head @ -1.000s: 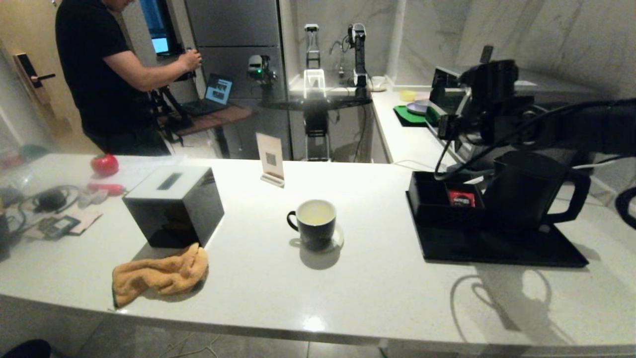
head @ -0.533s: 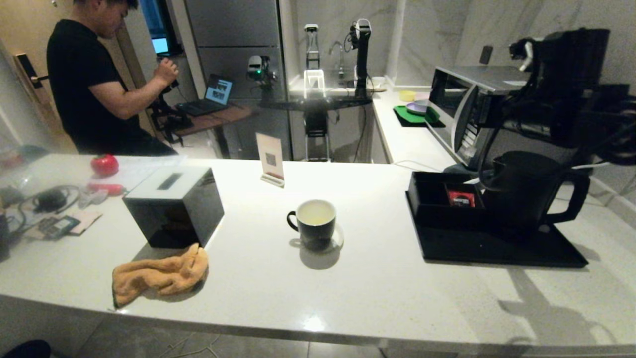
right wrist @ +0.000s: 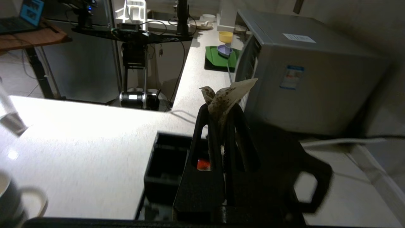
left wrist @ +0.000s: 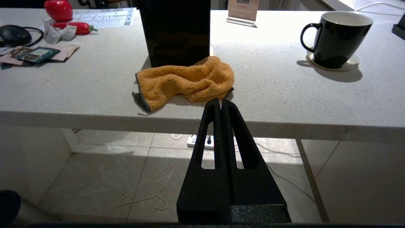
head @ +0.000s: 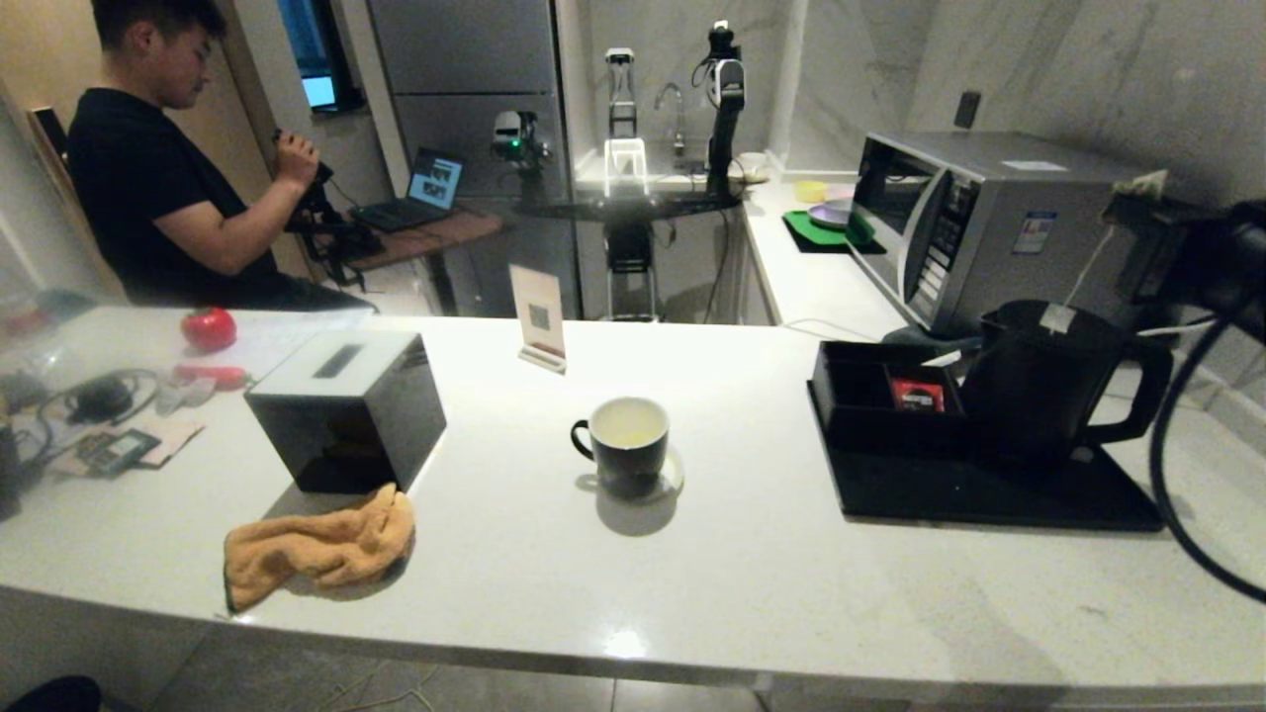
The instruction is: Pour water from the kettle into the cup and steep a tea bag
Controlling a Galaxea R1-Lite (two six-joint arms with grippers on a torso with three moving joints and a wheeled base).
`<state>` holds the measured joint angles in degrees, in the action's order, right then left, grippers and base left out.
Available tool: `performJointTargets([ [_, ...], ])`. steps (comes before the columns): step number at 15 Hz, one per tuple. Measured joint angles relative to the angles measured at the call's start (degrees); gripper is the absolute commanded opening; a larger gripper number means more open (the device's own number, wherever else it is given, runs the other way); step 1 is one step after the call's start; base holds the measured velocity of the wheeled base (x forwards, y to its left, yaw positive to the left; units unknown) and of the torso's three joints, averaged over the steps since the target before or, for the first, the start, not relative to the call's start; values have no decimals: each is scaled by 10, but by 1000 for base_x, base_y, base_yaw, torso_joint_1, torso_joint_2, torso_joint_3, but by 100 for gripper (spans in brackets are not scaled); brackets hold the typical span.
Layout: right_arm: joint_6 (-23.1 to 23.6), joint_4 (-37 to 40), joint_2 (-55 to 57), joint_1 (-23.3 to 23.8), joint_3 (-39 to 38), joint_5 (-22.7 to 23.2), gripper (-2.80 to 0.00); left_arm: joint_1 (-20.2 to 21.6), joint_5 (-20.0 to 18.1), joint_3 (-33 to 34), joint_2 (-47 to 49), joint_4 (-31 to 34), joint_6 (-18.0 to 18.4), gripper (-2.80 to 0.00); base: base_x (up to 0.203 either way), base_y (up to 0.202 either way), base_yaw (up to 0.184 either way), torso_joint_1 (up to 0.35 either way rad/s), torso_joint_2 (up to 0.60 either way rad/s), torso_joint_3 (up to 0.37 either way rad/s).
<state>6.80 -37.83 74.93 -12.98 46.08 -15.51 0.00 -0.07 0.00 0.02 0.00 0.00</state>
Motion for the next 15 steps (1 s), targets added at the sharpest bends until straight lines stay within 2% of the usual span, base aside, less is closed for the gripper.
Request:
performJointTargets([
  [4, -7, 4, -164, 1, -140, 9, -280, 0, 0, 0, 0, 0, 0, -280, 0, 0, 0, 0, 0, 0],
  [10, -11, 51, -356, 6, -264, 13, -280, 0, 0, 0, 0, 0, 0, -280, 0, 0, 0, 0, 0, 0],
  [12, -12, 57, -382, -20, -277, 20, -280, 0, 0, 0, 0, 0, 0, -280, 0, 0, 0, 0, 0, 0],
  [15, -11, 59, -388, -85, -271, 44, -280, 0, 0, 0, 0, 0, 0, -280, 0, 0, 0, 0, 0, 0],
])
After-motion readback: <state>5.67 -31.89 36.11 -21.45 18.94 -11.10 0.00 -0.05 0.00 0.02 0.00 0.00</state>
